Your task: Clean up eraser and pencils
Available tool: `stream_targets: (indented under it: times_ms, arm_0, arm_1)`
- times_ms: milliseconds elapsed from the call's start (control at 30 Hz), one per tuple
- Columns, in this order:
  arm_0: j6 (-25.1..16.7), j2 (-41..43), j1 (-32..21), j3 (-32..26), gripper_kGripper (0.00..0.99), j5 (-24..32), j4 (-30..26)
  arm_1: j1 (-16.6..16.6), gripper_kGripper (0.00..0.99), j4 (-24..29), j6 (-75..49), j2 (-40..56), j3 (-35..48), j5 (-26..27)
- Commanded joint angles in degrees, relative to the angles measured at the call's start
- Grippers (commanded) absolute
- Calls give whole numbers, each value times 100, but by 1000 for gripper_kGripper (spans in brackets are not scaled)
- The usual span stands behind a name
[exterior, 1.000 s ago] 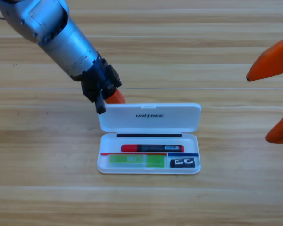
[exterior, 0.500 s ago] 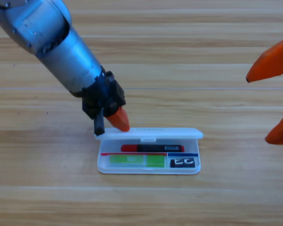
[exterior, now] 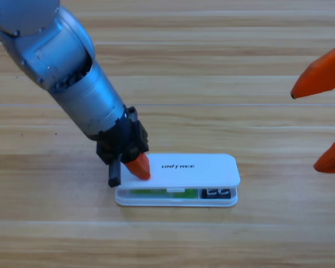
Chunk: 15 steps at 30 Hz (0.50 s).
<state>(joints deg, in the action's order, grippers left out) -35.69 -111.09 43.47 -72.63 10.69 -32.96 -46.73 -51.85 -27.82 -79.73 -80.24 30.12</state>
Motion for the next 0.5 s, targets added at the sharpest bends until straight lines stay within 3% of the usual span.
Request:
stream_targets:
  times_ms: [33,500]
  arm_0:
    - [0,-62,171,223,0,-155,149]
    - [-17,-273,258,592,0,-392,615]
  arm_1:
    - [-222,931,61,14,-306,149,65]
    - [-222,931,61,14,-324,158,65]
